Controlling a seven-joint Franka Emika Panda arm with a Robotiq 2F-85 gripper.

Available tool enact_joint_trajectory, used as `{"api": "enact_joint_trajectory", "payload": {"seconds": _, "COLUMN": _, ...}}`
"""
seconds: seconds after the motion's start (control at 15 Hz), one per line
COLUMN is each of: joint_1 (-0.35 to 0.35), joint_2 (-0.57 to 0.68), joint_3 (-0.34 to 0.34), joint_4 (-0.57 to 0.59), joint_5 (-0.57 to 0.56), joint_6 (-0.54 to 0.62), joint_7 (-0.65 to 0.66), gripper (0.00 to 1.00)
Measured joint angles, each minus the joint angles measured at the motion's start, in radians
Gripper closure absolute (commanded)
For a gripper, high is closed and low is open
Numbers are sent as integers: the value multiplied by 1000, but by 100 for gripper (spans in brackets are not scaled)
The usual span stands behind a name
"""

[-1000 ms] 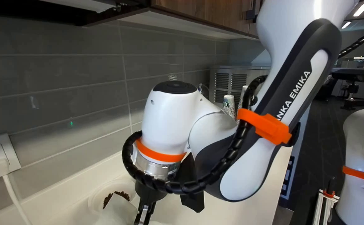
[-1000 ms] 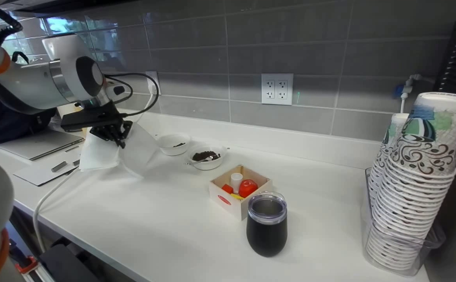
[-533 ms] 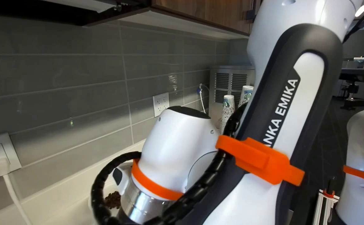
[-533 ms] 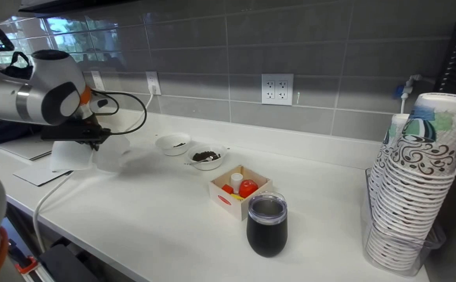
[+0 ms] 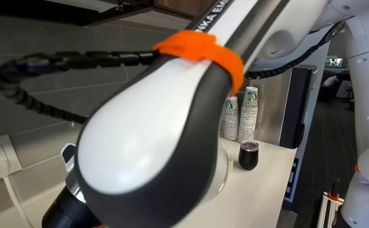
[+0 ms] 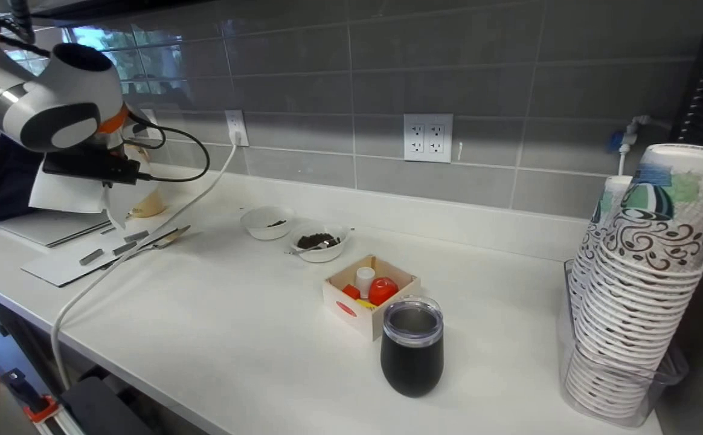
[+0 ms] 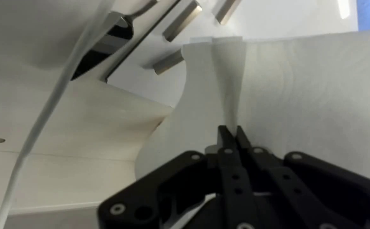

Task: Fold the white napkin in half.

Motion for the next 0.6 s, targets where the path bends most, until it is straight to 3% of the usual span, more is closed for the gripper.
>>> {"api": "enact_joint_trajectory", "payload": {"seconds": 0.27, "joint_1": -297, "joint_2": 173, "joint_3": 229, "joint_4": -29, "joint_5": 54, "joint_6": -19, "joint_7": -112, "gripper": 99}}
{"api": "enact_joint_trajectory", "payload": {"seconds": 0.4, "joint_1": -438, "joint_2": 215, "joint_3": 293, "joint_4": -84, "joint_5": 59, "joint_6": -70, "joint_7": -114, "gripper": 99}}
{"api": "enact_joint_trajectory", "payload": {"seconds": 0.6, "joint_1": -649, "joint_2": 217, "joint_3": 355, "joint_4": -193, "joint_5": -67, "joint_6": -170, "joint_7": 1, "gripper": 99}}
